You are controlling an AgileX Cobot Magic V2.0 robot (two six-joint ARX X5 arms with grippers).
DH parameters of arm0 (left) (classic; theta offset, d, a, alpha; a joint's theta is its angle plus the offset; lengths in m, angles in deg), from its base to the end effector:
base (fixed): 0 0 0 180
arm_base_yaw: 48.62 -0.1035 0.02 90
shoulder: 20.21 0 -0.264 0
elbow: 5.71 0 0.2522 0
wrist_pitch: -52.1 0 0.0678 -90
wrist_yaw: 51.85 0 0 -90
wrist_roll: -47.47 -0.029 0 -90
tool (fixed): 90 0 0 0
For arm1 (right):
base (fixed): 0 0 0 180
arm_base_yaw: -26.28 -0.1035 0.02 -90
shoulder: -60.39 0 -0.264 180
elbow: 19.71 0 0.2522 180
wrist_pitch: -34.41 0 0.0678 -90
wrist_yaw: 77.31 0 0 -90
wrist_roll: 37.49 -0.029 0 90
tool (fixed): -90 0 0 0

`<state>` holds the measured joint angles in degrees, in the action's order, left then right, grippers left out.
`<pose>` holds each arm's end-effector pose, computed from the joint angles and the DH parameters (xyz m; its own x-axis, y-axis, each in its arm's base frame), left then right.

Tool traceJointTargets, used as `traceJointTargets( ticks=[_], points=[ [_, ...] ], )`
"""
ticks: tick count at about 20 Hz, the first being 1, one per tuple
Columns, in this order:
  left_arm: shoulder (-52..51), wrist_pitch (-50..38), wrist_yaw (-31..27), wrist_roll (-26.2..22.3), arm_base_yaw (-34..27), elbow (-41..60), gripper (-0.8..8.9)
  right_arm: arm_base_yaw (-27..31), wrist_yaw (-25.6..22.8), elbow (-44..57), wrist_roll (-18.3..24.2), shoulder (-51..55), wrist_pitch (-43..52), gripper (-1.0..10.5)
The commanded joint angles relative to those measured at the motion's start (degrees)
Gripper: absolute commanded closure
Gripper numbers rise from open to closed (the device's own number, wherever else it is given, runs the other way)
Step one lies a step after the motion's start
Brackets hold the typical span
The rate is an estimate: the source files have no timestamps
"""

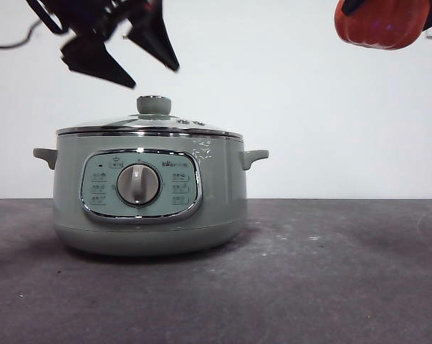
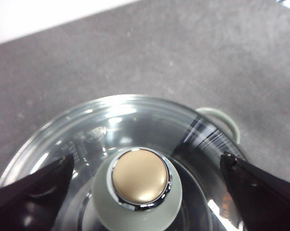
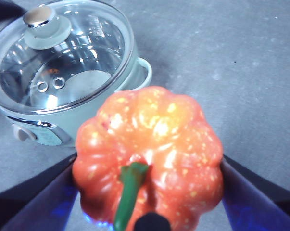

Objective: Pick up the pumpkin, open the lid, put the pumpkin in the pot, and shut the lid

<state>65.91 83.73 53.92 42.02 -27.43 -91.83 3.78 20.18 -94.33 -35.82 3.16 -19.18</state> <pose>0.3103 -0.1287 0.3167 0.6658 -0.5496 -0.5047 0.6075 0.7920 -0.0610 0.1793 0.0784 0.3438 0.6893 0.4266 -0.5856 -0.4923 0.8688 0.0534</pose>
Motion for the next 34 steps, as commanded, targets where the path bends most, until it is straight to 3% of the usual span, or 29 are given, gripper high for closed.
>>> traceJointTargets(
  ticks=[1,8,12,22,34],
  points=[
    [2.2,-0.7,-0.9,-0.9,0.6,-0.1,0.6,-0.1,0.1,-0.1,-0.8,0.0,0.3,9.6],
    [4.4,-0.6,-2.5,-0.8,1.0,-0.1,0.81,-0.1,0.0,-0.1,-0.7,0.0,0.4,9.6],
    [4.4,1.1,-2.6,-0.8,1.5,-0.1,4.45,-0.1,0.0,-0.1,-0.7,0.0,0.4,9.6],
    [4.4,0.6,-2.6,-0.4,1.7,-0.1,8.16,-0.1,0.0,-0.1,-0.7,0.0,0.3,9.6],
    [1.5,-1.0,-2.3,1.0,1.7,-0.9,8.22,-0.1,0.0,-0.1,-0.1,0.0,0.3,9.6]
  ],
)
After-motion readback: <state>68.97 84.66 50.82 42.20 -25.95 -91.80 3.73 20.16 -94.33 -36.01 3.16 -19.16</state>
